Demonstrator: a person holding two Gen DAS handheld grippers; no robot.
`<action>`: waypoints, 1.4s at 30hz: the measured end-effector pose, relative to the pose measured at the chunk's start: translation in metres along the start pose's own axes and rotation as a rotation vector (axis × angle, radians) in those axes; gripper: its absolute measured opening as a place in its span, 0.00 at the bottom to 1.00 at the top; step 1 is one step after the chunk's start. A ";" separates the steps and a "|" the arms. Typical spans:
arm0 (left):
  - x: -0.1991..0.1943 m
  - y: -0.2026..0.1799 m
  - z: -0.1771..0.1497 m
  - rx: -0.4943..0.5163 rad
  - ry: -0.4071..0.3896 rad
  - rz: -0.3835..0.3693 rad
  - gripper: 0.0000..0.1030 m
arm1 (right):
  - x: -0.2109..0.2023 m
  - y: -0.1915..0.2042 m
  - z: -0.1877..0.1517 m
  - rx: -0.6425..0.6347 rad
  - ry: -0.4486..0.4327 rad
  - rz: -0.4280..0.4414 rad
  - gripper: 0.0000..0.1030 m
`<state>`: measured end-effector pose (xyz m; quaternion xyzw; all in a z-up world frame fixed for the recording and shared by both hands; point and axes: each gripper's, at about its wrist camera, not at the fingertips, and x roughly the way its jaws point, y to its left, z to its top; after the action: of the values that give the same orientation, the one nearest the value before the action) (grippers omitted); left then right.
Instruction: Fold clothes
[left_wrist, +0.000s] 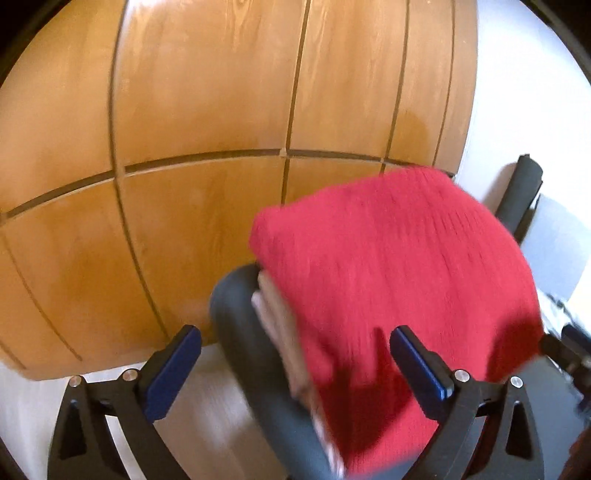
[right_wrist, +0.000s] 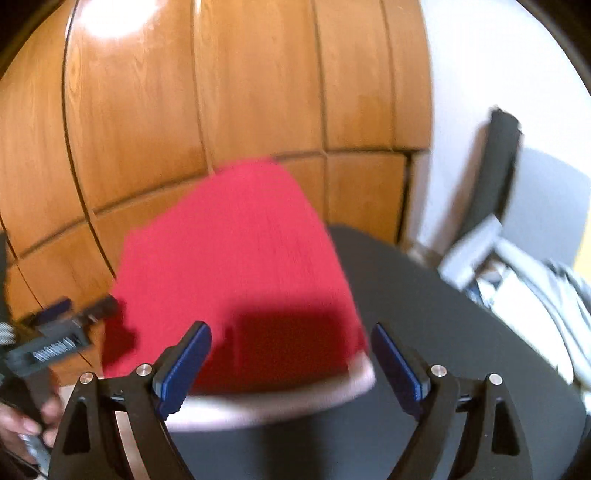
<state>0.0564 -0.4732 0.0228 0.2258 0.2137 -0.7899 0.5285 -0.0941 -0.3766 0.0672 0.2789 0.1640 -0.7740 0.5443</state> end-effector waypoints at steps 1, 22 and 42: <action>-0.007 -0.003 -0.013 0.013 0.003 0.014 1.00 | 0.001 0.000 -0.015 0.009 0.014 -0.004 0.88; -0.008 -0.037 -0.110 0.204 0.124 0.069 0.99 | 0.018 0.032 -0.109 -0.054 -0.114 -0.139 0.88; -0.001 -0.022 -0.120 0.117 0.187 0.019 0.99 | 0.019 0.028 -0.111 -0.034 -0.122 -0.119 0.95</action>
<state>0.0520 -0.3952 -0.0712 0.3309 0.2137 -0.7716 0.4995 -0.0447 -0.3387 -0.0307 0.2116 0.1599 -0.8178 0.5108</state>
